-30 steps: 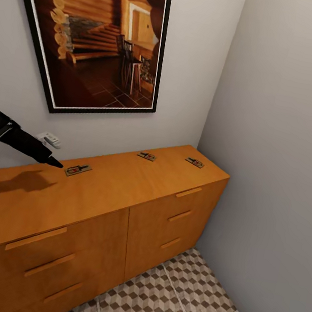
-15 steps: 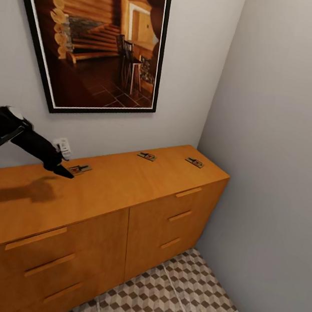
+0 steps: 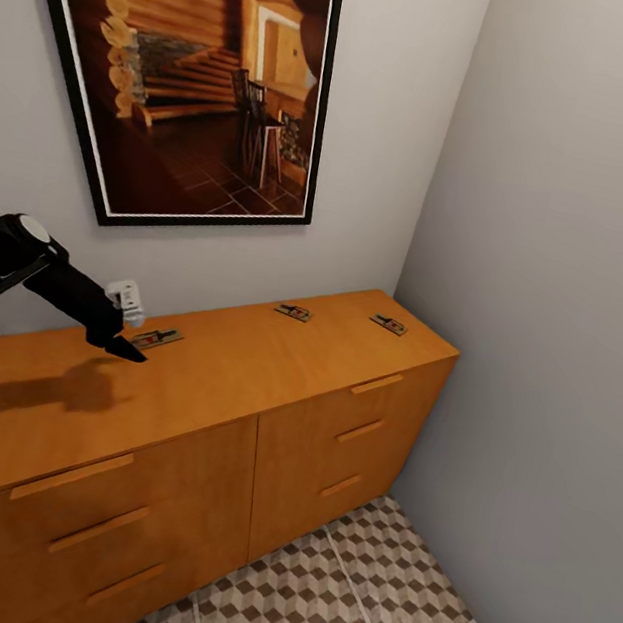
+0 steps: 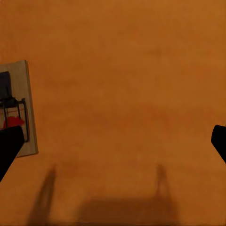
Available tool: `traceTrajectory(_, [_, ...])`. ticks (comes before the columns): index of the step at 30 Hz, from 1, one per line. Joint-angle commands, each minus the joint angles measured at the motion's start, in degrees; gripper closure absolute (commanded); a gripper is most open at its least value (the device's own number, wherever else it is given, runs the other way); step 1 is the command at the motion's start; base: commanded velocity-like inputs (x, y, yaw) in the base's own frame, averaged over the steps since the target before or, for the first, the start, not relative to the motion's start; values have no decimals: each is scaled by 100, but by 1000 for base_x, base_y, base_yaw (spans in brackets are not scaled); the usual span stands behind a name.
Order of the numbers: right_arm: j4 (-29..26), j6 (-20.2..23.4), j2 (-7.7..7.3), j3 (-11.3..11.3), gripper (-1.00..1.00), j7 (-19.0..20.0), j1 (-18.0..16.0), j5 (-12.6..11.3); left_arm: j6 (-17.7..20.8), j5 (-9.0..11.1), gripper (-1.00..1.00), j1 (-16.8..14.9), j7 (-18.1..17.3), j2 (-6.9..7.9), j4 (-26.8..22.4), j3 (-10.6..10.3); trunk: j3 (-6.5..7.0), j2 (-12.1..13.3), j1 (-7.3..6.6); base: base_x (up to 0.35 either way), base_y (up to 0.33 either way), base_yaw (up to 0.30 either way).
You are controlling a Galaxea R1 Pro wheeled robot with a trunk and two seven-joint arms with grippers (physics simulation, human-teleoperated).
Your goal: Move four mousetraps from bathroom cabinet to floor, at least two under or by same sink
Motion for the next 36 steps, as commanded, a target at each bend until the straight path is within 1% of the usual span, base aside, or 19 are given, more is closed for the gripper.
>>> traceTrajectory(1, [4,-17,2,-29,100,-31,-4,26,58,-20,-100,-8,-29,11,-7,-12,-6,-3,0,0,0,0])
traceTrajectory(9, [4,-17,3,-28,100,-31,-4,26,56,-20,-100,-8,-37,63,-25,-35,-6,-3,0,0,0,0])
traceTrajectory(15, [4,-17,12,-28,100,-31,-4,26,56,-20,-100,-9,-33,67,-27,-231,-6,-3,0,115,79,0])
traceTrajectory(18, [4,-17,17,-28,100,-31,-4,26,58,-20,-100,-10,-31,67,-23,-280,-6,-3,0,195,116,0])
traceTrajectory(24, [4,-17,27,-28,100,-31,-4,26,64,-20,-100,-10,-30,61,-12,-302,-6,-3,0,163,38,0])
traceTrajectory(31, [4,-17,28,-28,100,-31,-4,26,78,-13,-100,-8,-20,51,85,-303,-6,-3,0,28,3,0])
traceTrajectory(36, [4,-17,28,-28,100,-31,-4,26,90,-11,-100,-9,7,32,341,-277,-6,-3,0,2,0,0])
